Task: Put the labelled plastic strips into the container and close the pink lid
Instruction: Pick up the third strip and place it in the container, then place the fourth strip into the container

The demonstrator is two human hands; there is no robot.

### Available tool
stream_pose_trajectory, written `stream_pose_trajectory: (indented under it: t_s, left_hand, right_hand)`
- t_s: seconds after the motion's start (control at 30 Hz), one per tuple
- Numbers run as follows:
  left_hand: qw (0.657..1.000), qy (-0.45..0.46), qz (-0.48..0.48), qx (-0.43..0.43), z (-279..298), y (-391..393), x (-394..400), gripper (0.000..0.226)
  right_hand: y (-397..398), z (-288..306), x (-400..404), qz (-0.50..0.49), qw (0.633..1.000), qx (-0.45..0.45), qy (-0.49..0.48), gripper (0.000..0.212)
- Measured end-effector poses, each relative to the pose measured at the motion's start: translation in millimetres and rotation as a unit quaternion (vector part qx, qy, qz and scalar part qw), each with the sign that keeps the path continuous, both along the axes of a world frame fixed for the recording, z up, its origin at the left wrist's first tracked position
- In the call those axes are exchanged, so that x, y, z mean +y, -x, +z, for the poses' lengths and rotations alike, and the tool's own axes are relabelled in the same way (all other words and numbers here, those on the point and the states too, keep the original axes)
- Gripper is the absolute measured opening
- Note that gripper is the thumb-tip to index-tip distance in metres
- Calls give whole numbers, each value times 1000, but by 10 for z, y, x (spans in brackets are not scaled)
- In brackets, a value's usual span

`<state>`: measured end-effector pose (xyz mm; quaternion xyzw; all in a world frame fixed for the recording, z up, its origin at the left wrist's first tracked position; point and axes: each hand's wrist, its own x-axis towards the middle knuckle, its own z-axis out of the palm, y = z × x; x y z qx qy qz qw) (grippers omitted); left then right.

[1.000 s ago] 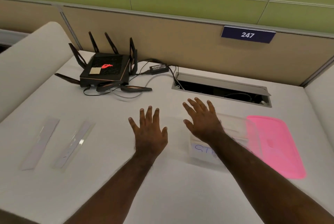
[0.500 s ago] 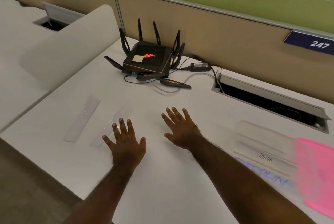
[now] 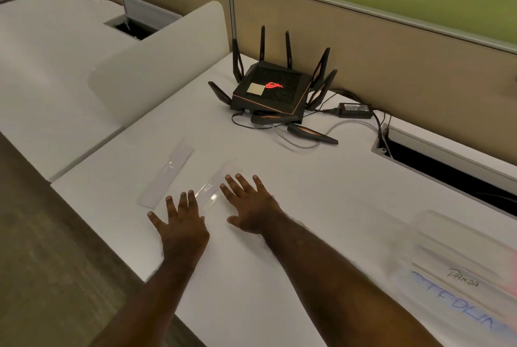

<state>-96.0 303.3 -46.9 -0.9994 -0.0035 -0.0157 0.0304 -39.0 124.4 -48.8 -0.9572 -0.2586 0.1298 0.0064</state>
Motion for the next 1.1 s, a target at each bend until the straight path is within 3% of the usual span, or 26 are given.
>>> stream_pose_trajectory:
  t_s: [0.13, 0.37, 0.53, 0.7, 0.8, 0.97, 1.1]
  left_hand:
    - [996, -5, -16, -93, 25, -70, 100, 29]
    - [970, 240, 32, 6, 360, -216, -14, 35]
    - [915, 389, 30, 103, 659, -265, -282, 37]
    - [831, 518, -10, 203, 937, -250, -597, 30]
    - [808, 530, -43, 253, 1034, -246, -816, 31]
    - [845, 479, -107, 211, 1037, -256, -1291, 28]
    - [876, 367, -231, 210, 1053, -235, -1632, 66]
  right_hand:
    - [10, -18, 105, -28, 1000, -1, 0, 79]
    - [58, 71, -96, -57, 998, -25, -21, 78]
    - [140, 204, -576, -88, 990, -89, -57, 79]
    - [314, 351, -1285, -139, 978, -128, -90, 76]
    - [458, 468, -1675, -149, 973, -146, -101, 72]
    - [787, 662, -2271, -170, 967, -156, -104, 66]
    - [1130, 808, -2753, -211, 961, -142, -110, 62]
